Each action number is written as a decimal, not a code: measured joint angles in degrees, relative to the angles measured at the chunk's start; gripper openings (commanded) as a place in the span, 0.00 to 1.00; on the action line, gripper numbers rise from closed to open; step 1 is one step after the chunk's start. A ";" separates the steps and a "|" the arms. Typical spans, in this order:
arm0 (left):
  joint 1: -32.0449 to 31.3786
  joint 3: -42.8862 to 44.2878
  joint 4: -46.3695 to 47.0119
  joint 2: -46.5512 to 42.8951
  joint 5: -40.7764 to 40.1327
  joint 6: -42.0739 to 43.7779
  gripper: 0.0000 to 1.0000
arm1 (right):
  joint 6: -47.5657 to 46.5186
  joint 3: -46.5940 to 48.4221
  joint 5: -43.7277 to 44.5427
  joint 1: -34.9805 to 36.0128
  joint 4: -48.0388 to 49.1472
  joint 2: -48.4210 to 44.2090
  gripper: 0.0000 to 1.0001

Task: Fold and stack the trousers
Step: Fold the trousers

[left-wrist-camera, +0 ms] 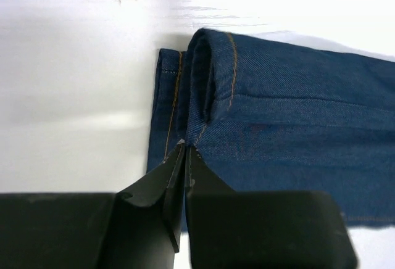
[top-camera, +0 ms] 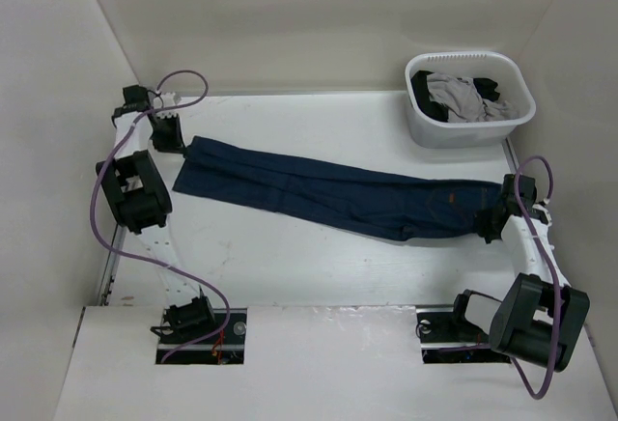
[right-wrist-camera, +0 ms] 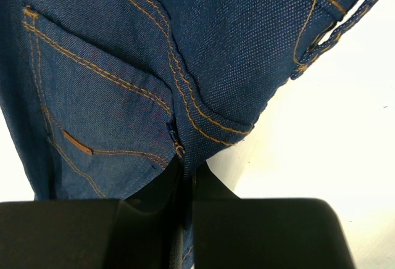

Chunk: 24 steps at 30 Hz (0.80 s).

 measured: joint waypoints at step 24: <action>9.22 0.52 -33.57 -4.44 -8.09 26.05 0.00 | -8.74 1.75 -6.88 -3.15 0.70 1.77 0.00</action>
